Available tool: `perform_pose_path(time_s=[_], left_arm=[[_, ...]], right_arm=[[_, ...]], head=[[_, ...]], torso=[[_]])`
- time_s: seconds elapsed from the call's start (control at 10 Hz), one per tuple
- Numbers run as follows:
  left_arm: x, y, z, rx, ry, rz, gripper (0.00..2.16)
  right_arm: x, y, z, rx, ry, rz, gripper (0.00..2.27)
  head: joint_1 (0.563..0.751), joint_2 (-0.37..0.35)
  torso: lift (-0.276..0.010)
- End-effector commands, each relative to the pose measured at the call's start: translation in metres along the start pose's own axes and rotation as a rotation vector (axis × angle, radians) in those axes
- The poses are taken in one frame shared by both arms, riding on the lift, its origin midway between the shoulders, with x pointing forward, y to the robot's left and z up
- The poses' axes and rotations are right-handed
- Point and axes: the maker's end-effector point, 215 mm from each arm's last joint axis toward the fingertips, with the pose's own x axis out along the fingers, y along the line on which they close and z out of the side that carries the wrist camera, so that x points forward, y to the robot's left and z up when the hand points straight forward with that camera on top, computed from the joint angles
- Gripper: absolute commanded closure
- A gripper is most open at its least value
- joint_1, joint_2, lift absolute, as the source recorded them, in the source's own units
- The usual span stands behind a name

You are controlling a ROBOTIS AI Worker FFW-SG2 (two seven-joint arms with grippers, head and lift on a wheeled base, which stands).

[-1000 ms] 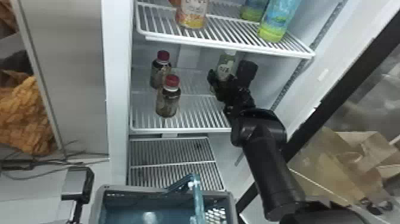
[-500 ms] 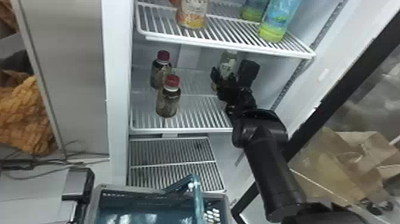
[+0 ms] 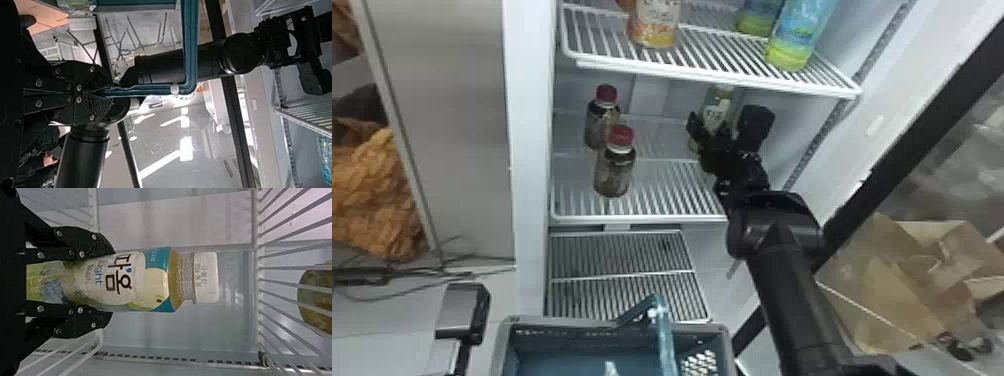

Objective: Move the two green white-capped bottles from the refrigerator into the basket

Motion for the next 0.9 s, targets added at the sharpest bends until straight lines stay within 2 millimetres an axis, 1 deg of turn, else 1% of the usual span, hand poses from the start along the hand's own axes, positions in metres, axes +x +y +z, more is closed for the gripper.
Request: perform_pose_path(time_s=[0.0,0.4,0.6,0.8], left_arm=[[-0.001,0.0,0.0,-0.002,0.0,0.001,1.13],[-0.001,0.001,-0.002,-0.008,-0.003,0.0,1.13],[-0.002,0.002,-0.002,-0.01,-0.005,-0.001,1.13],[-0.002,0.001,-0.003,-0.01,-0.004,-0.001,1.13]], right_arm=[[-0.012,0.0,0.001,-0.008,-0.002,0.005,0.89],[-0.053,-0.01,0.005,-0.015,0.005,0.017,0.89],[-0.074,-0.012,-0.002,-0.018,0.023,0.03,0.89],[-0.096,-0.013,-0.003,-0.014,0.03,0.042,0.89]], head=[[0.695,-0.35],[0.695,-0.35],[0.695,-0.35],[0.695,-0.35]], torso=[[-0.263],[-0.263],[-0.263],[-0.263]])
